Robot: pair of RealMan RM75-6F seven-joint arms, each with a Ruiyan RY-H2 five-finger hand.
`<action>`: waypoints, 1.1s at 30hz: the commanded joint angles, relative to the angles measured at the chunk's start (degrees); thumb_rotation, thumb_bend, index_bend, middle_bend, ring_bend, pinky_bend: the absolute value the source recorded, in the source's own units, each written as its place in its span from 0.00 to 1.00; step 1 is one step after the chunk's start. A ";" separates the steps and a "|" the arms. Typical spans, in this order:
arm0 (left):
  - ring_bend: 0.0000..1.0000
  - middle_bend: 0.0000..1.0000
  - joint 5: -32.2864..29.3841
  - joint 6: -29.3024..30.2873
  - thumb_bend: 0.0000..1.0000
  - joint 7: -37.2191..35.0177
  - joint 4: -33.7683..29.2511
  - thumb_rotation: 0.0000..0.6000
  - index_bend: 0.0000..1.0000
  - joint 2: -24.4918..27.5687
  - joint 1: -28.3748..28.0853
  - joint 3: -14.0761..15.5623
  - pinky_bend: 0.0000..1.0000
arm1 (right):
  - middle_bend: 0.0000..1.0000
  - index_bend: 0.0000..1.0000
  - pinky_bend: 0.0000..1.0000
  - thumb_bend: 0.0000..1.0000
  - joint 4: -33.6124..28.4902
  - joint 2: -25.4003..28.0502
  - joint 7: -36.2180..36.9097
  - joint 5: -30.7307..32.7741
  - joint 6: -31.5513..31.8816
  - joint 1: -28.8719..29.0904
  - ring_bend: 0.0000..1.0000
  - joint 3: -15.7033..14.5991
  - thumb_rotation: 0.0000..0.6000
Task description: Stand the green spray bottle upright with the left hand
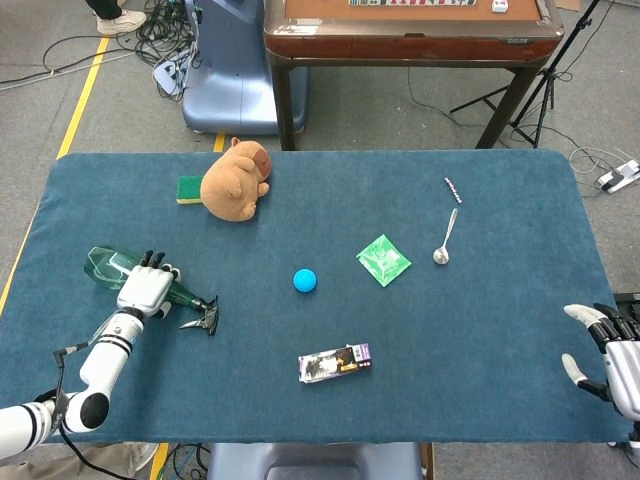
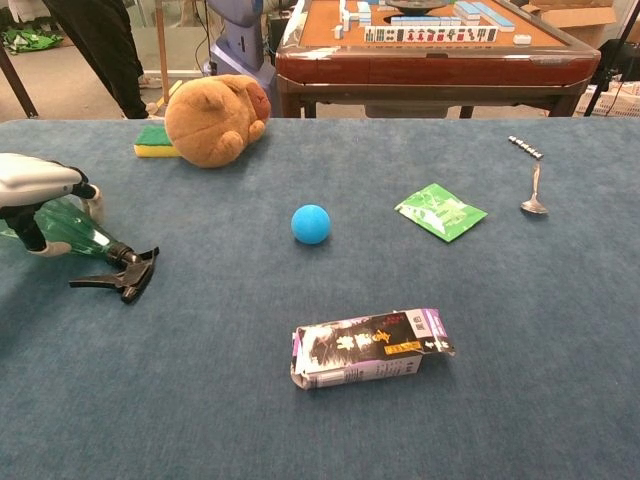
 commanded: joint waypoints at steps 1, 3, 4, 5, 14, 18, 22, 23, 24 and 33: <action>0.07 0.29 1.16 0.36 0.39 -2.82 -0.72 1.00 0.38 1.07 0.63 -1.05 0.00 | 0.26 0.25 0.19 0.33 -0.08 0.00 -0.04 -0.08 0.07 0.01 0.13 0.04 1.00; 0.08 0.30 1.69 0.30 0.39 -5.99 -1.45 1.00 0.39 1.80 1.24 -2.21 0.00 | 0.26 0.25 0.19 0.33 -0.08 -0.06 -0.04 -0.16 0.02 0.05 0.13 0.03 1.00; 0.09 0.31 2.09 0.09 0.39 -8.28 -1.83 1.00 0.40 2.20 1.67 -2.96 0.00 | 0.26 0.25 0.19 0.33 -0.06 -0.11 -0.01 -0.16 -0.08 0.09 0.13 0.01 1.00; 0.10 0.32 2.58 -0.30 0.39 -10.48 -2.08 1.00 0.40 2.63 2.07 -3.58 0.00 | 0.26 0.25 0.19 0.33 -0.03 -0.17 0.03 -0.16 -0.20 0.13 0.13 -0.01 1.00; 0.11 0.33 13.85 1.01 0.39 -36.97 -2.12 1.00 0.41 4.40 7.26 -10.33 0.00 | 0.26 0.25 0.19 0.33 0.23 -0.26 0.39 -0.16 -0.43 0.38 0.13 0.15 1.00; 0.11 0.33 18.66 2.55 0.39 -52.00 -1.13 1.00 0.40 3.11 9.48 -13.26 0.00 | 0.26 0.25 0.19 0.33 0.32 -0.44 0.50 -0.33 -0.74 0.65 0.13 0.18 1.00; 0.11 0.33 20.35 2.36 0.39 -62.43 -0.93 1.00 0.39 2.62 10.51 -15.35 0.00 | 0.26 0.25 0.19 0.33 0.36 -0.42 0.53 -0.27 -0.78 0.66 0.13 0.17 1.00; 0.11 0.33 20.66 2.26 0.39 -64.75 -0.90 1.00 0.39 2.52 10.70 -15.81 0.00 | 0.26 0.25 0.19 0.33 0.34 -0.40 0.51 -0.22 -0.74 0.62 0.13 0.18 1.00; 0.11 0.33 20.80 2.30 0.39 -66.50 -0.91 1.00 0.39 2.34 10.88 -16.21 0.00 | 0.26 0.25 0.19 0.33 0.33 -0.39 0.49 -0.18 -0.73 0.60 0.13 0.18 1.00; 0.11 0.33 24.23 1.98 0.39 -84.70 -0.35 1.00 0.37 0.02 12.43 -18.40 0.00 | 0.26 0.25 0.19 0.33 0.36 -0.36 0.48 0.10 -0.72 0.48 0.13 0.17 1.00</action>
